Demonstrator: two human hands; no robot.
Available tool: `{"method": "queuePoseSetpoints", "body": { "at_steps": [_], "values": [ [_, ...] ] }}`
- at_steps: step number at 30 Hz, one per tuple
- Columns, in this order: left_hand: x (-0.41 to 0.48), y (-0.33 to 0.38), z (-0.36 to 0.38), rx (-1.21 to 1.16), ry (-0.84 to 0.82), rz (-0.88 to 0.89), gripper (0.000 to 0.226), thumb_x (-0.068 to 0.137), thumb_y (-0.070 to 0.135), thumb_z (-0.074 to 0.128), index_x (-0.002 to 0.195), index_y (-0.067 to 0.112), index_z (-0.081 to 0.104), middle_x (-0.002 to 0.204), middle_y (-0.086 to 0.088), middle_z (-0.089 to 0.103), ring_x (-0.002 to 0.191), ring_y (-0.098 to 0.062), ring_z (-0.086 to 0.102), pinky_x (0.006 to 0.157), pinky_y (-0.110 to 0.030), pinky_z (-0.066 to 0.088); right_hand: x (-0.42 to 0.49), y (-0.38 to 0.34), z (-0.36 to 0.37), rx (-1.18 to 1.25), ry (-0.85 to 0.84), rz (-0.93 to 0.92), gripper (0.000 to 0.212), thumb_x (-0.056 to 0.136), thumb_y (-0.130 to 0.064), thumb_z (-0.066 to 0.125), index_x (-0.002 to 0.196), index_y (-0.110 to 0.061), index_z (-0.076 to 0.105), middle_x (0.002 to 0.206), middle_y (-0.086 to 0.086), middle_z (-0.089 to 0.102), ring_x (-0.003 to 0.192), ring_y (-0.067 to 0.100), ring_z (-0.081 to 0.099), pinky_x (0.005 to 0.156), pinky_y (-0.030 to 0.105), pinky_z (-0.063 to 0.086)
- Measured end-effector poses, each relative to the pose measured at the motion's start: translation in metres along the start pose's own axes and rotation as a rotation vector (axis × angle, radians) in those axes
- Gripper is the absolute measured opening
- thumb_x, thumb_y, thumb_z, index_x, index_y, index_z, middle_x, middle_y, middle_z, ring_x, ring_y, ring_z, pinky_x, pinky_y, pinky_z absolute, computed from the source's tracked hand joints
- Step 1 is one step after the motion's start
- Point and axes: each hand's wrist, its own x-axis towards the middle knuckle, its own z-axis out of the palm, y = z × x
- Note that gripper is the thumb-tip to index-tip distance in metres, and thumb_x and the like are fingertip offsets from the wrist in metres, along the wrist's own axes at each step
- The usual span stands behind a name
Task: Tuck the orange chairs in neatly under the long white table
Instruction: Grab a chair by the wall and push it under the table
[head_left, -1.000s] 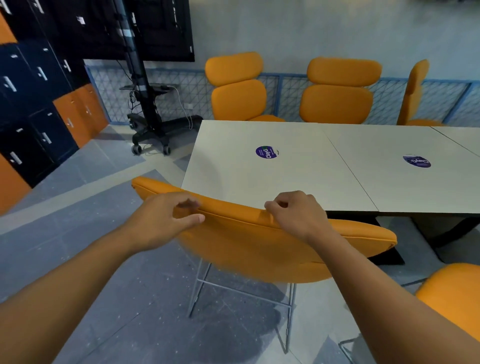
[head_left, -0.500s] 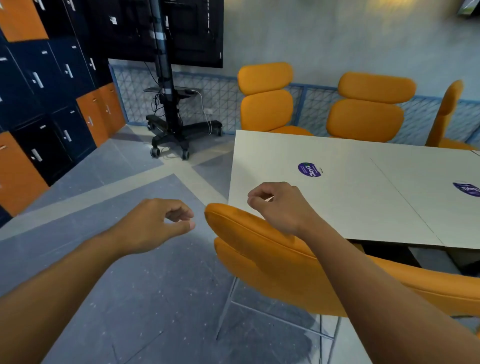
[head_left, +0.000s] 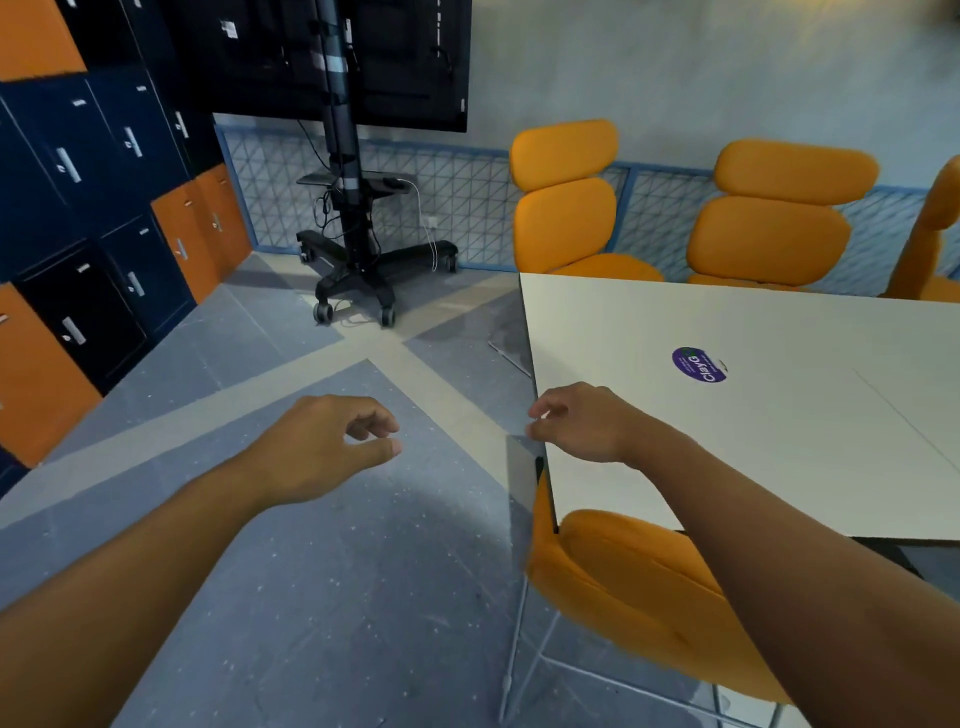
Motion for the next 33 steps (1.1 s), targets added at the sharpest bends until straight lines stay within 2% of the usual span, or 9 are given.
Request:
{"method": "queuePoseSetpoints", "body": {
  "at_steps": [8, 12, 15, 23, 24, 25, 33],
  "values": [
    [0.121, -0.057, -0.015, 0.003, -0.034, -0.012, 0.023, 0.086, 0.046, 0.065, 0.105, 0.033, 0.066, 0.100, 0.021, 0.064, 0.098, 0.002, 0.058, 0.088, -0.023, 0.048, 0.133, 0.001, -0.005, 0.028, -0.027, 0.064, 0.043, 0.096, -0.044, 0.061, 0.135, -0.025, 0.059, 0.145, 0.004, 0.055, 0.127, 0.024, 0.054, 0.097, 0.029, 0.042],
    [0.200, -0.078, -0.020, -0.011, -0.068, -0.015, 0.025, 0.086, 0.045, 0.065, 0.108, 0.032, 0.066, 0.102, 0.021, 0.064, 0.101, 0.001, 0.059, 0.090, -0.023, 0.047, 0.203, 0.004, -0.014, 0.061, -0.018, 0.042, 0.041, 0.097, -0.043, 0.061, 0.133, -0.024, 0.060, 0.140, 0.004, 0.059, 0.123, 0.021, 0.057, 0.096, 0.025, 0.040],
    [0.265, -0.094, -0.025, -0.039, -0.090, -0.053, 0.028, 0.087, 0.044, 0.065, 0.111, 0.030, 0.066, 0.107, 0.018, 0.065, 0.105, -0.004, 0.060, 0.091, -0.024, 0.047, 0.254, 0.009, -0.024, 0.156, 0.014, 0.046, 0.039, 0.096, -0.045, 0.062, 0.131, -0.026, 0.061, 0.135, 0.001, 0.062, 0.110, 0.012, 0.057, 0.094, 0.024, 0.041],
    [0.407, -0.127, -0.036, -0.040, -0.121, -0.015, 0.031, 0.089, 0.039, 0.064, 0.118, 0.029, 0.062, 0.113, 0.016, 0.060, 0.108, -0.004, 0.055, 0.084, -0.018, 0.041, 0.371, 0.016, -0.040, 0.254, 0.097, 0.110, 0.038, 0.096, -0.045, 0.062, 0.132, -0.034, 0.059, 0.133, -0.006, 0.062, 0.106, 0.009, 0.057, 0.101, 0.034, 0.050],
    [0.420, -0.128, -0.038, -0.040, -0.126, -0.019, 0.032, 0.089, 0.039, 0.064, 0.120, 0.028, 0.062, 0.115, 0.016, 0.060, 0.109, -0.004, 0.055, 0.085, -0.019, 0.041, 0.381, 0.015, -0.044, 0.248, 0.095, 0.125, 0.038, 0.096, -0.046, 0.061, 0.132, -0.035, 0.059, 0.133, -0.007, 0.061, 0.106, 0.009, 0.057, 0.101, 0.034, 0.050],
    [0.472, -0.152, -0.041, -0.053, -0.159, -0.034, 0.033, 0.089, 0.038, 0.065, 0.121, 0.026, 0.062, 0.115, 0.016, 0.059, 0.110, -0.004, 0.054, 0.086, -0.020, 0.041, 0.435, 0.019, -0.045, 0.253, 0.093, 0.157, 0.039, 0.096, -0.046, 0.061, 0.133, -0.036, 0.058, 0.133, -0.008, 0.061, 0.108, 0.010, 0.058, 0.101, 0.035, 0.049],
    [0.565, -0.186, -0.046, 0.000, -0.204, 0.043, 0.037, 0.088, 0.038, 0.067, 0.123, 0.026, 0.061, 0.123, 0.007, 0.061, 0.112, -0.009, 0.054, 0.092, -0.026, 0.046, 0.505, 0.017, -0.063, 0.258, 0.197, 0.190, 0.042, 0.097, -0.042, 0.061, 0.138, -0.034, 0.055, 0.141, -0.006, 0.056, 0.123, 0.015, 0.055, 0.105, 0.035, 0.045]
  ]
}}
